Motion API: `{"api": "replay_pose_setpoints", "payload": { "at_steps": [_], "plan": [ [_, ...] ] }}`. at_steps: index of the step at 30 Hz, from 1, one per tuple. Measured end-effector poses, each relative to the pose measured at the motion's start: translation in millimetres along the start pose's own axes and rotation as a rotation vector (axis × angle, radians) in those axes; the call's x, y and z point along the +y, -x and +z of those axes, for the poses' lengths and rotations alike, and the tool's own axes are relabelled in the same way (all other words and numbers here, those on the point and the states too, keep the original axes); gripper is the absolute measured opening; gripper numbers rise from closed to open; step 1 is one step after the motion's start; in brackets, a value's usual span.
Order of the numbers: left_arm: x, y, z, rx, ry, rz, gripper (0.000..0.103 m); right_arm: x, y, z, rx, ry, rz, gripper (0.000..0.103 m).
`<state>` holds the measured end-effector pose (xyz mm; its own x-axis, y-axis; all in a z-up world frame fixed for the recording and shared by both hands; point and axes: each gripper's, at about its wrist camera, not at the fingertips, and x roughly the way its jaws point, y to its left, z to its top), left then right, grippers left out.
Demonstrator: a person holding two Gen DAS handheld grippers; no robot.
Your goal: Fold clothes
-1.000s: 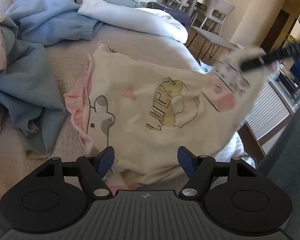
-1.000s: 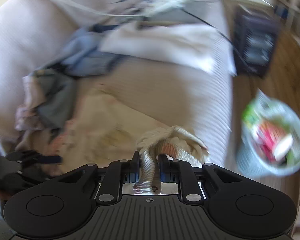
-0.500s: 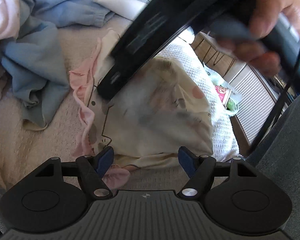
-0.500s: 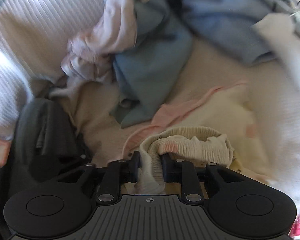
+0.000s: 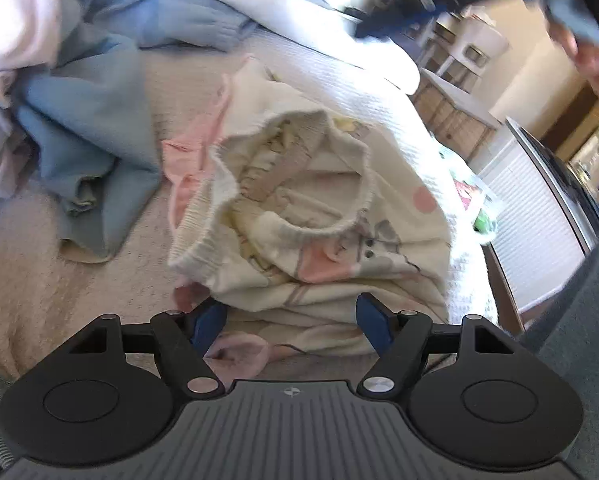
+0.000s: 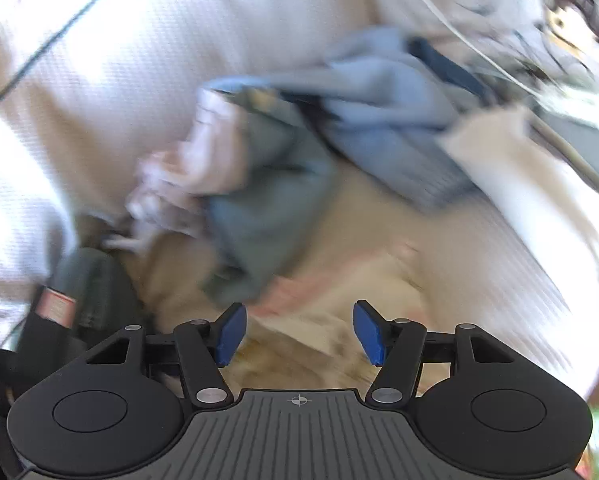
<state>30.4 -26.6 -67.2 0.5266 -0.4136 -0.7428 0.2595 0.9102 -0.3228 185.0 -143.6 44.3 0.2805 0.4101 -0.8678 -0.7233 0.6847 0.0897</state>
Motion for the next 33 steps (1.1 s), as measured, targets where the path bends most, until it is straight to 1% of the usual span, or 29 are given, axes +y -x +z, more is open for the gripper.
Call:
{"api": "replay_pose_setpoints", "payload": {
  "at_steps": [1, 3, 4, 5, 6, 7, 9, 12, 13, 16, 18, 20, 21, 22, 23, 24, 25, 26, 27, 28, 29, 30, 31, 33],
  "plan": [
    [0, 2, 1, -0.013, 0.007, 0.013, 0.068, -6, -1, -4, 0.024, 0.006, -0.021, 0.060],
    [-4, 13, 4, -0.059, -0.018, 0.022, 0.066, -12, -6, -17, 0.065, 0.057, -0.093, 0.059],
    [-7, 18, 5, -0.081, -0.031, 0.026, 0.066, -15, -8, -22, 0.075, 0.062, -0.100, 0.058],
    [-9, 22, 7, -0.098, -0.034, 0.018, 0.061, -20, -9, -27, 0.080, 0.055, -0.092, 0.057],
    [-8, 26, 8, -0.106, -0.033, 0.004, 0.049, -21, -10, -31, 0.084, 0.055, -0.087, 0.052],
    [-9, 26, 11, -0.105, -0.031, -0.010, 0.041, -22, -12, -35, 0.089, 0.056, -0.083, 0.051],
    [-12, 26, 15, -0.107, -0.048, -0.012, 0.041, -18, -18, -37, 0.096, 0.102, -0.096, 0.050],
    [-19, 29, 21, -0.140, -0.098, 0.048, 0.040, -17, -25, -34, 0.096, 0.120, -0.090, 0.049],
    [-22, 31, 22, -0.153, -0.105, 0.050, 0.041, -17, -26, -31, 0.091, 0.117, -0.085, 0.049],
    [-29, 44, 23, -0.199, -0.128, 0.055, 0.042, -17, -27, -22, 0.070, 0.094, -0.025, 0.049],
    [-35, 49, 24, -0.224, -0.148, 0.046, 0.047, -8, -30, -19, 0.081, 0.138, -0.005, 0.049],
    [-41, 41, 24, -0.211, -0.196, 0.024, 0.048, 0, -40, -18, 0.106, 0.188, -0.020, 0.049],
    [-41, 31, 23, -0.186, -0.209, 0.022, 0.048, 2, -46, -17, 0.118, 0.198, -0.036, 0.049],
    [-41, 21, 23, -0.161, -0.223, 0.021, 0.044, 0, -51, -15, 0.126, 0.184, -0.041, 0.049],
    [-41, 11, 22, -0.137, -0.236, 0.020, 0.043, -1, -56, -14, 0.134, 0.169, -0.046, 0.049],
    [-40, 2, 20, -0.118, -0.244, 0.018, 0.037, -4, -58, -12, 0.139, 0.149, -0.042, 0.049],
    [-37, -5, 19, -0.105, -0.251, 0.017, 0.033, -7, -58, -11, 0.140, 0.135, -0.038, 0.049],
    [-34, -11, 17, -0.085, -0.256, 0.014, 0.028, -10, -57, -11, 0.145, 0.122, -0.030, 0.049],
    [-31, -16, 17, -0.065, -0.257, 0.004, 0.016, -13, -55, -10, 0.150, 0.108, -0.023, 0.049],
    [-27, -20, 17, -0.021, -0.256, -0.010, 0.003, -16, -51, -10, 0.147, 0.093, -0.005, 0.049],
    [-24, -25, 18, 0.022, -0.255, -0.023, 0.003, -19, -47, -10, 0.144, 0.078, 0.013, 0.049],
    [-20, -25, 18, 0.059, -0.244, -0.029, 0.003, -23, -44, -9, 0.140, 0.058, 0.021, 0.044],
    [-17, -22, 17, 0.078, -0.236, -0.035, 0.003, -25, -42, -8, 0.138, 0.047, 0.019, 0.039],
    [-12, -7, 15, 0.093, -0.238, -0.018, 0.003, -26, -42, -6, 0.134, 0.043, -0.003, 0.036]
  ]
}}
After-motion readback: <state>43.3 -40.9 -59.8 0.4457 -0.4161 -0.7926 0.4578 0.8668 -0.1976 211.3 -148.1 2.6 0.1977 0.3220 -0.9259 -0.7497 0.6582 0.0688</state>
